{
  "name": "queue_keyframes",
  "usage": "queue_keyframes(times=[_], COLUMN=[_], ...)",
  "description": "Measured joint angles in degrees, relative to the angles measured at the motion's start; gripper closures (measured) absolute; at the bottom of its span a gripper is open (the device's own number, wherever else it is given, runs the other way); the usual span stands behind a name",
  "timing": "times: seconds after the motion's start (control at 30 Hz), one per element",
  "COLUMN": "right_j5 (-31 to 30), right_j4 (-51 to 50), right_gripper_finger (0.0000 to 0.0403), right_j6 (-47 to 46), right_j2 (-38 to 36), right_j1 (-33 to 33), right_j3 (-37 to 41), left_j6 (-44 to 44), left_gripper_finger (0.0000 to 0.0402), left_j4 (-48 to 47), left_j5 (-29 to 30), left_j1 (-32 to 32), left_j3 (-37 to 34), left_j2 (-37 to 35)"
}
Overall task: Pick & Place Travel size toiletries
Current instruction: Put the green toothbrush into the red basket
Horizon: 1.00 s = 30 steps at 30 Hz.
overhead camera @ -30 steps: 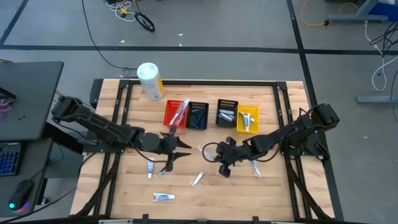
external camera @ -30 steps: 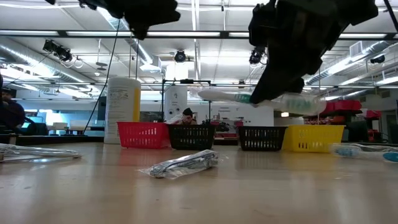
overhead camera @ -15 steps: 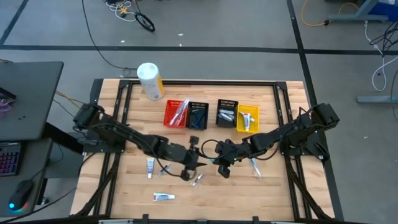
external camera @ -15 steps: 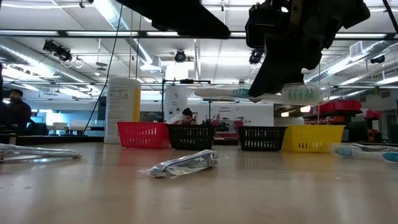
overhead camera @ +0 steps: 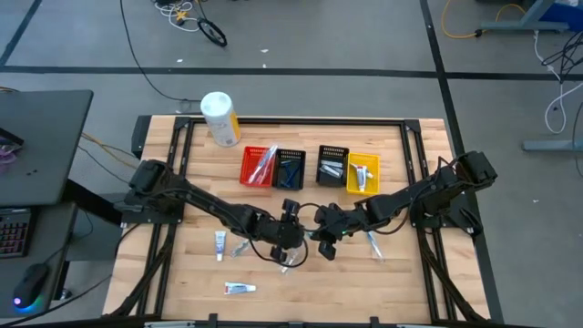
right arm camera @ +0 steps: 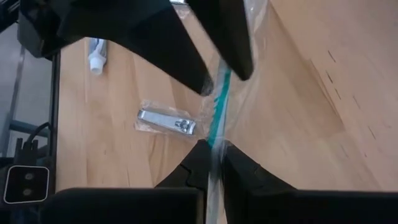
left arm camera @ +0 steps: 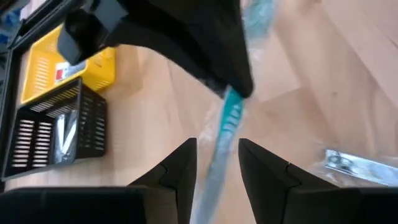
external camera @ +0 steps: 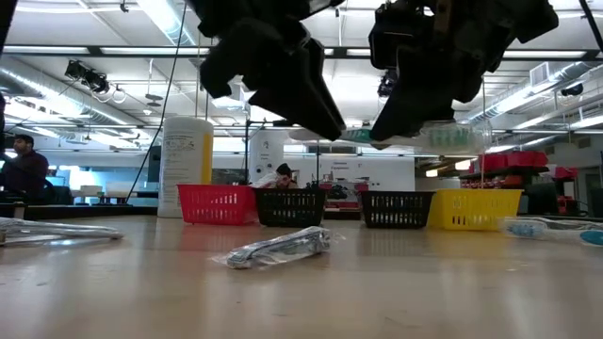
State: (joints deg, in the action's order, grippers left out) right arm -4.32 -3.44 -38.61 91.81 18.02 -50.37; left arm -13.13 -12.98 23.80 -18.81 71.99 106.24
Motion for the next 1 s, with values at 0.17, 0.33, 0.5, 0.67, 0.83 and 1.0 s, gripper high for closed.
queue_keyframes(times=[0.17,0.33,0.5,0.67,0.83,1.0], right_j5=[-0.1,-0.1,-2.1,-3.1,-3.0,-4.7], right_j4=[0.8,1.5,1.7,1.7,1.7,1.2], right_gripper_finger=[0.0378,0.0378,0.0378,0.0377,0.0377,0.0374], right_j6=[0.0,0.1,0.6,2.4,3.2,5.3], right_j2=[0.0,0.0,0.0,0.0,-0.1,-0.1], right_j1=[0.0,0.0,0.0,-0.4,-1.2,-2.2], right_j3=[0.0,0.0,0.0,0.0,0.0,0.0], left_j6=[0.2,-1.0,-1.1,-1.8,-2.5,-2.9], left_gripper_finger=[0.0273,0.0273,0.029,0.0346,0.0368,0.0357], left_j4=[0.2,0.0,0.0,-0.5,-0.7,-0.9], left_j5=[-1.2,-3.4,-2.9,-1.9,-1.9,-0.7], left_j1=[0.8,1.3,1.3,1.3,1.3,1.3], left_j3=[0.0,0.0,0.0,-0.1,-0.1,-0.2], left_j2=[0.0,0.0,0.0,0.0,0.0,0.0])
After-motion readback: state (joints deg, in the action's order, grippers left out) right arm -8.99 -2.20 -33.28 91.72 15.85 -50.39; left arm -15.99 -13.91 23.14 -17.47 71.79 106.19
